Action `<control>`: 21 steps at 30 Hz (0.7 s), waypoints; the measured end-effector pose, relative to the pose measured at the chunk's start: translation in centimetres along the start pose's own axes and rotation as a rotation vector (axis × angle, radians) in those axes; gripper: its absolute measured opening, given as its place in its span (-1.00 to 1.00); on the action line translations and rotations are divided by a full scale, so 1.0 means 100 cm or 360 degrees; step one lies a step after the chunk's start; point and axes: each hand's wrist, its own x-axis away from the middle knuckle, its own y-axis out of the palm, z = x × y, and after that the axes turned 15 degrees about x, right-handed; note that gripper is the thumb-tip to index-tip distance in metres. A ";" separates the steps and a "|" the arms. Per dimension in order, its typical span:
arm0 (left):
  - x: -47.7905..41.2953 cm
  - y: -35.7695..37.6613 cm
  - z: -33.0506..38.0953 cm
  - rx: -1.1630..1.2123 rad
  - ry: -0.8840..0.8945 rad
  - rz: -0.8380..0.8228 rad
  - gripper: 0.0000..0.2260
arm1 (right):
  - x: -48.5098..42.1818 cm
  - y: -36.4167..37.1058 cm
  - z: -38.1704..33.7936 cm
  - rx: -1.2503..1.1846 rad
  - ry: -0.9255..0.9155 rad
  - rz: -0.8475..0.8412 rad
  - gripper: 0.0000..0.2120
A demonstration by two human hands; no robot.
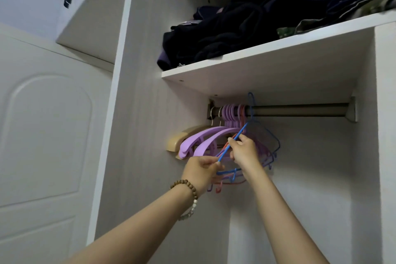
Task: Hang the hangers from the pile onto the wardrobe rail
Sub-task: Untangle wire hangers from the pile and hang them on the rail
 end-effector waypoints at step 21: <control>0.031 -0.076 0.018 -0.0173 0.0064 0.0033 -0.91 | 0.054 0.026 0.007 0.0284 -0.0140 0.0155 -0.26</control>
